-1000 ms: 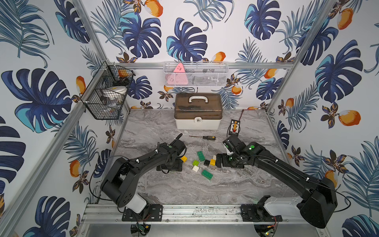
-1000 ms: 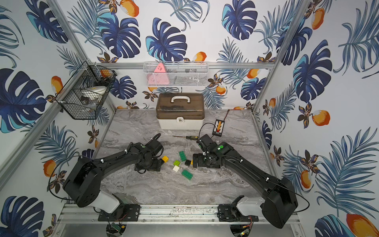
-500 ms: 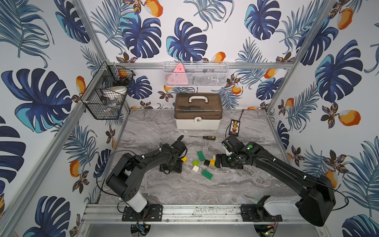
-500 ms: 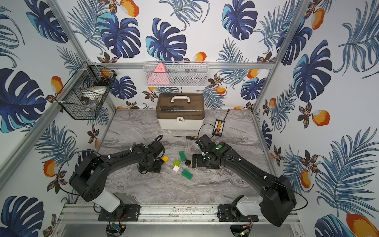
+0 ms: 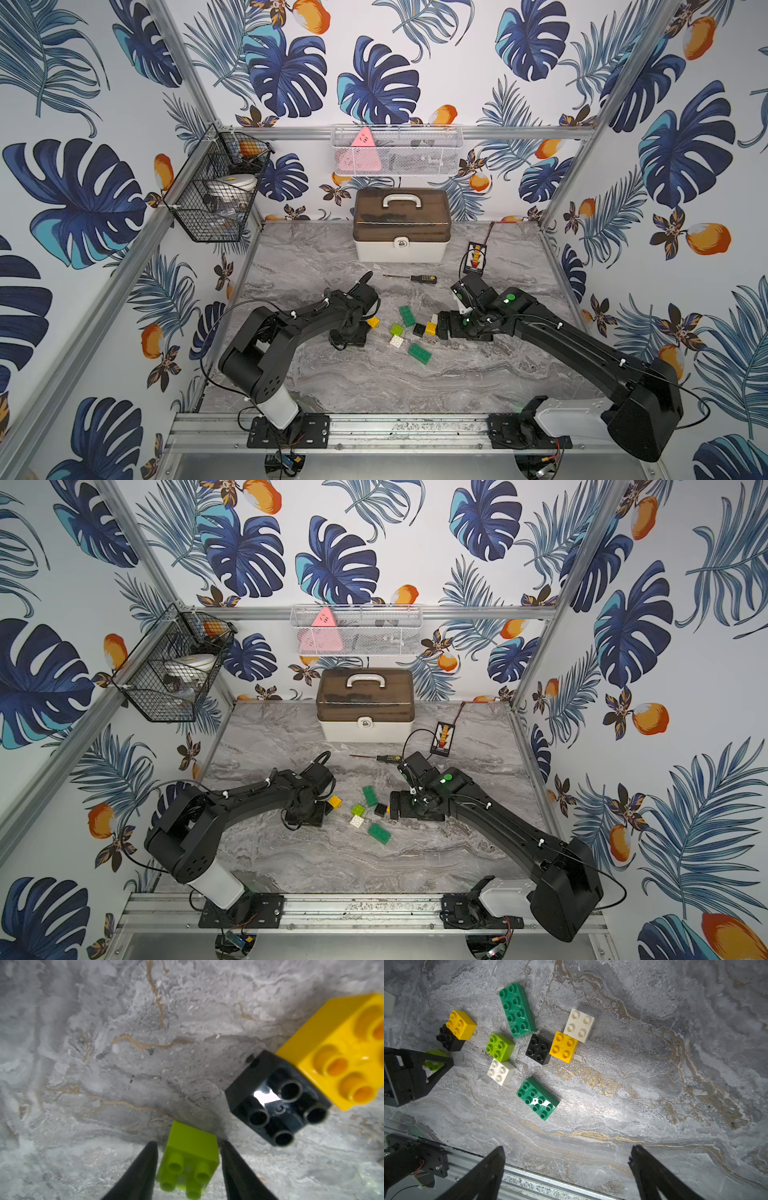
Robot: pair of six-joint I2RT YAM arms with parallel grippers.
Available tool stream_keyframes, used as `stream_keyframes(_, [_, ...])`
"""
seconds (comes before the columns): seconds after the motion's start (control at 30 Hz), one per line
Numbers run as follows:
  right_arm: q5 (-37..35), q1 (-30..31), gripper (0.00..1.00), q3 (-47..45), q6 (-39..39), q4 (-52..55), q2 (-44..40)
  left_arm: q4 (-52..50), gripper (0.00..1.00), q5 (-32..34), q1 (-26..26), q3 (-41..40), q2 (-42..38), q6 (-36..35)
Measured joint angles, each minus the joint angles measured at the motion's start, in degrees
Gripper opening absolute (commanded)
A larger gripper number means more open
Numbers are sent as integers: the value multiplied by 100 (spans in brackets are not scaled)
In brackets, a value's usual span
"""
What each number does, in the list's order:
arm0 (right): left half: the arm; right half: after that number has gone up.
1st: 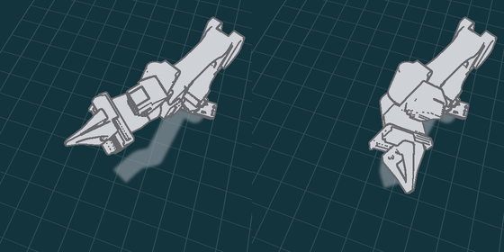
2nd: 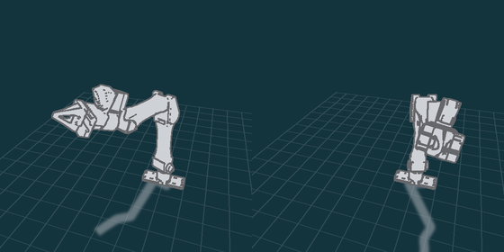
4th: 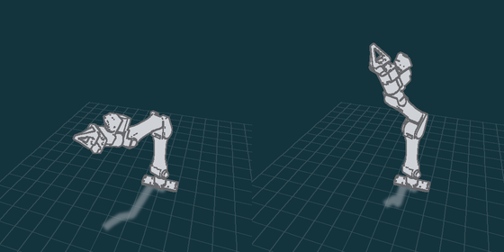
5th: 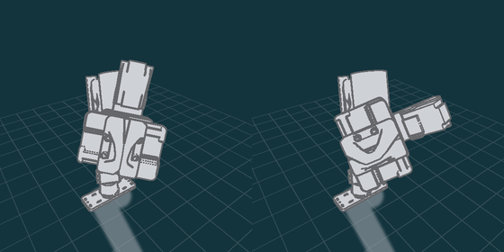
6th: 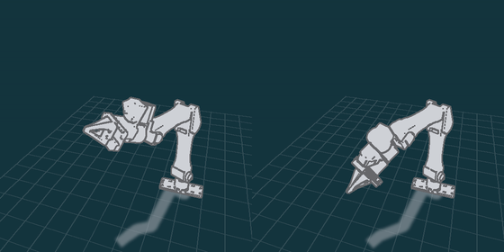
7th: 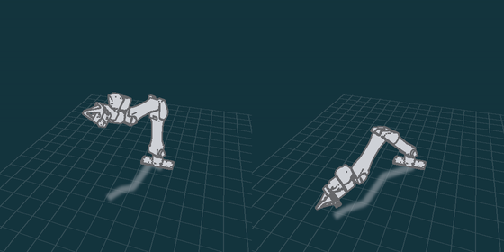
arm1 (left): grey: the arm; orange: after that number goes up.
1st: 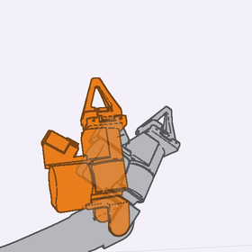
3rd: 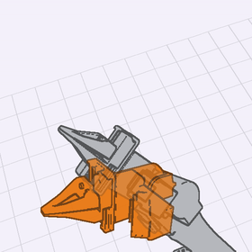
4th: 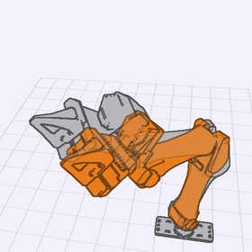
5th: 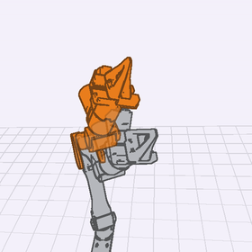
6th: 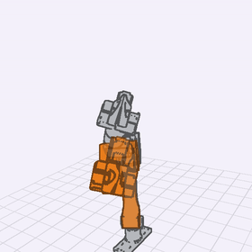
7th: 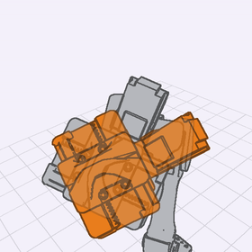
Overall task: Assemble a giraffe with lego
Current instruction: Pick up the lego brick from the center of the board.
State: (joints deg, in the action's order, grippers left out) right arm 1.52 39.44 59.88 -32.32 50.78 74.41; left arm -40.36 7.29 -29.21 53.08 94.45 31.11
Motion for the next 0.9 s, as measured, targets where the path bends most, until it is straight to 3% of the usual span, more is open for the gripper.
stream_keyframes(0.43, [2,-9,97,-57,-20,-24,-13,-133,13,-22,7,-46,-275,-87])
stream_keyframes(0.9, [26,-17,97,-238,-155,-31,-208,-417,16,-337,4,1121,184,197])
